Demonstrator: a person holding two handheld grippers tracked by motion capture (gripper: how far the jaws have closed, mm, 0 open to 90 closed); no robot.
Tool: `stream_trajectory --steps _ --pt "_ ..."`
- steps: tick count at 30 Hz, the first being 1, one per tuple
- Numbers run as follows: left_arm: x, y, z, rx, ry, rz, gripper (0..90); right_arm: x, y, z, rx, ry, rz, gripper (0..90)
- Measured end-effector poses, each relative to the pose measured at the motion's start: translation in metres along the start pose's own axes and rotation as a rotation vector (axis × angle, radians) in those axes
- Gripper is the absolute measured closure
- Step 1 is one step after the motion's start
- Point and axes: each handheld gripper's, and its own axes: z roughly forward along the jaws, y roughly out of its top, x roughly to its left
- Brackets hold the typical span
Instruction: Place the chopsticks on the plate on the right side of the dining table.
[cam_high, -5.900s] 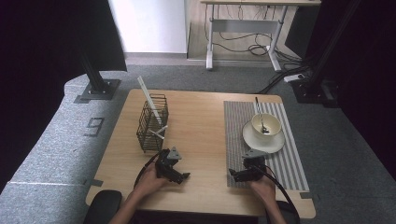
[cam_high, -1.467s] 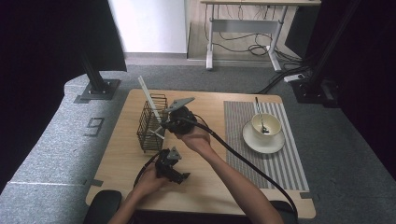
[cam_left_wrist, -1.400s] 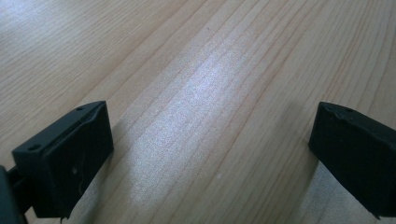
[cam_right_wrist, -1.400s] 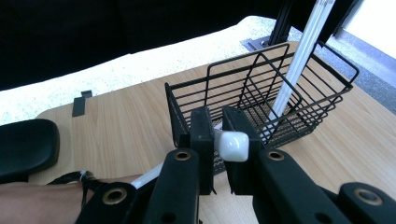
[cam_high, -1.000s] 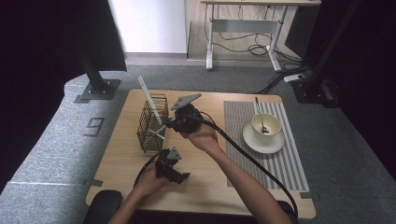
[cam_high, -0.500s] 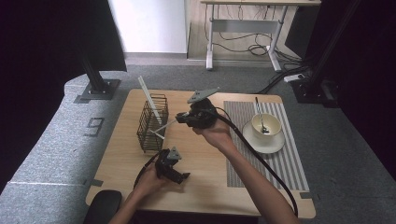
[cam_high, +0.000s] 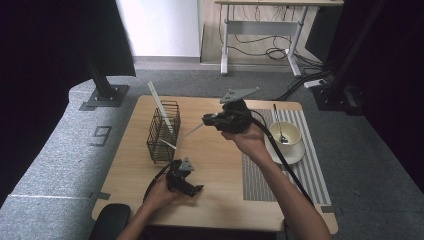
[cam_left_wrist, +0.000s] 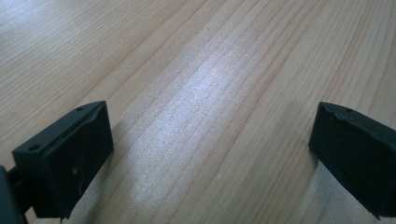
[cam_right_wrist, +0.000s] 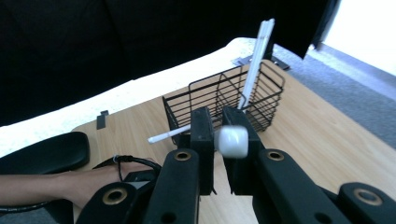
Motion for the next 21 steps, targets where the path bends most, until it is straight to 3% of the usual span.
stream_trajectory --steps 1,7,11,18,21 --pt "0.0 0.0 0.0 -0.001 0.0 0.0 0.0 0.0 0.001 -0.01 -0.004 -0.019 -0.007 82.0" --pt "-0.002 0.005 0.0 0.03 0.006 -0.009 0.4 0.0 -0.004 -0.025 -0.001 -0.059 -0.019 81.9" --pt "-0.003 0.008 -0.002 0.017 -0.003 -0.014 8.8 -0.002 -0.012 -0.029 0.029 -0.08 -0.03 82.0" --pt "-0.005 0.019 -0.017 -0.102 -0.035 0.013 16.1 -0.002 -0.03 -0.03 0.067 -0.063 -0.018 81.9" --pt "-0.006 0.023 -0.024 -0.158 -0.051 0.019 24.8 0.0 -0.041 -0.025 0.09 -0.041 -0.005 81.9"
